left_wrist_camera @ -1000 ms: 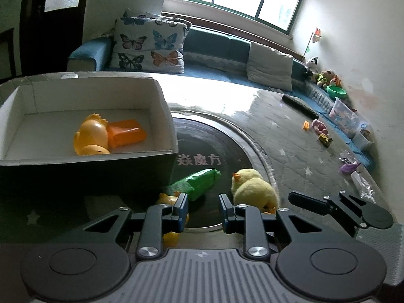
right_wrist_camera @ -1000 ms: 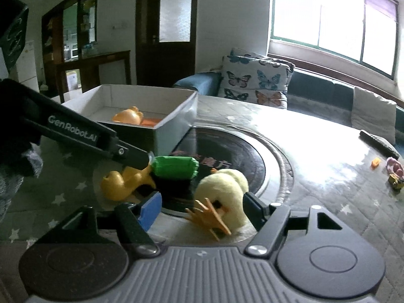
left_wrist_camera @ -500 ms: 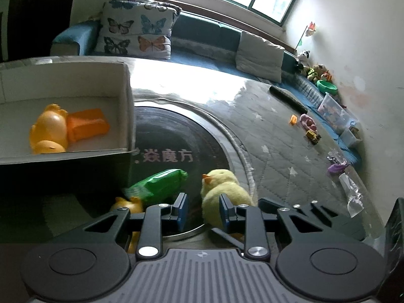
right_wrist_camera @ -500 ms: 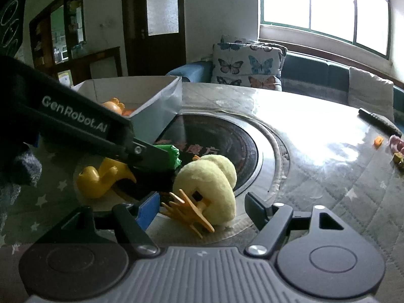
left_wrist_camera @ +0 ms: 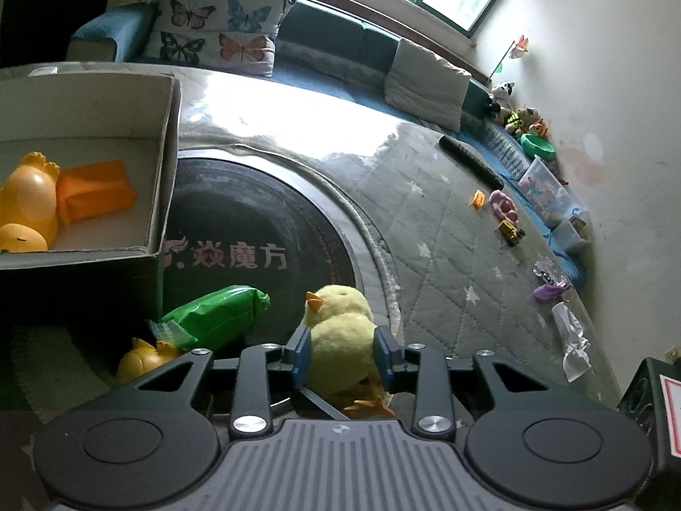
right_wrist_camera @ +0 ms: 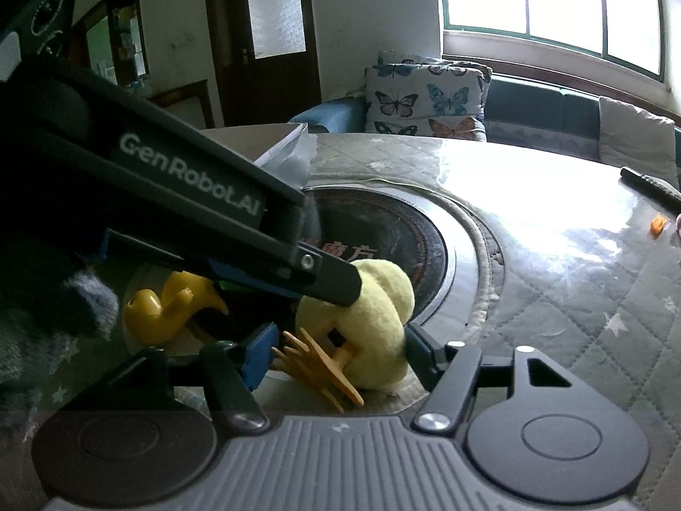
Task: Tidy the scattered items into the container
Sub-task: 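Lower the left gripper and close it on the fluffy yellow chick, then carry the fluffy chick into the white box and open the left gripper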
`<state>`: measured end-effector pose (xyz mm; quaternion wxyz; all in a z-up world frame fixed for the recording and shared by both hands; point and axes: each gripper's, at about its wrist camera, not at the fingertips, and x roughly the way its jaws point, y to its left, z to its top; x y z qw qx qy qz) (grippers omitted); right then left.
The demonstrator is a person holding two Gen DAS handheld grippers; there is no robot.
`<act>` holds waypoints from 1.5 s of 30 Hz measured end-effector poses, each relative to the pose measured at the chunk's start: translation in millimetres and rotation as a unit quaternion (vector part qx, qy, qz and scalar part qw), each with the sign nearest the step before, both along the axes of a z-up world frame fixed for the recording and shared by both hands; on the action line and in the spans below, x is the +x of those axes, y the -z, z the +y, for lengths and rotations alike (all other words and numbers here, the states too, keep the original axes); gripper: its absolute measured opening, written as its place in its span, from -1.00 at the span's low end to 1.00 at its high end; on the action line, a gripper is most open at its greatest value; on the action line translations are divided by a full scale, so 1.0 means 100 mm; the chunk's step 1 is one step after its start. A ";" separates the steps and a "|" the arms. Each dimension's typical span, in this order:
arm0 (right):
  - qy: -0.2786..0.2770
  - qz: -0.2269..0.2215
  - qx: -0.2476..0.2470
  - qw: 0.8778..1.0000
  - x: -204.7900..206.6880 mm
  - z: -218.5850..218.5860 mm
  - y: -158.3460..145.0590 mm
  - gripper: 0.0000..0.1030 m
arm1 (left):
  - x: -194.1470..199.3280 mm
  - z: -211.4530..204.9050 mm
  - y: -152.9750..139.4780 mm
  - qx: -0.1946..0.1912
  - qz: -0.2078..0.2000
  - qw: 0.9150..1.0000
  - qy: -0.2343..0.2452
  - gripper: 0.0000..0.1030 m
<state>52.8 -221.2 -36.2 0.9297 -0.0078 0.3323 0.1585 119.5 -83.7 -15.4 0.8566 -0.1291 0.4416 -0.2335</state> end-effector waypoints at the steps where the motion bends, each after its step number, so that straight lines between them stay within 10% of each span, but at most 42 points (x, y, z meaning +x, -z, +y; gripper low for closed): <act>1: 0.000 0.001 0.001 1.000 0.01 0.00 0.00 0.28 | 0.01 0.00 0.01 -0.003 0.002 1.000 0.000 -0.28; 23: 0.006 -0.025 0.020 0.999 -0.05 0.03 -0.23 0.21 | -0.12 0.10 -0.21 -0.021 -0.039 0.999 0.003 -0.31; 45: -0.097 -0.075 0.035 0.992 0.64 1.12 -0.60 0.15 | 0.20 1.23 -0.50 -0.029 -0.086 0.989 -0.115 -0.37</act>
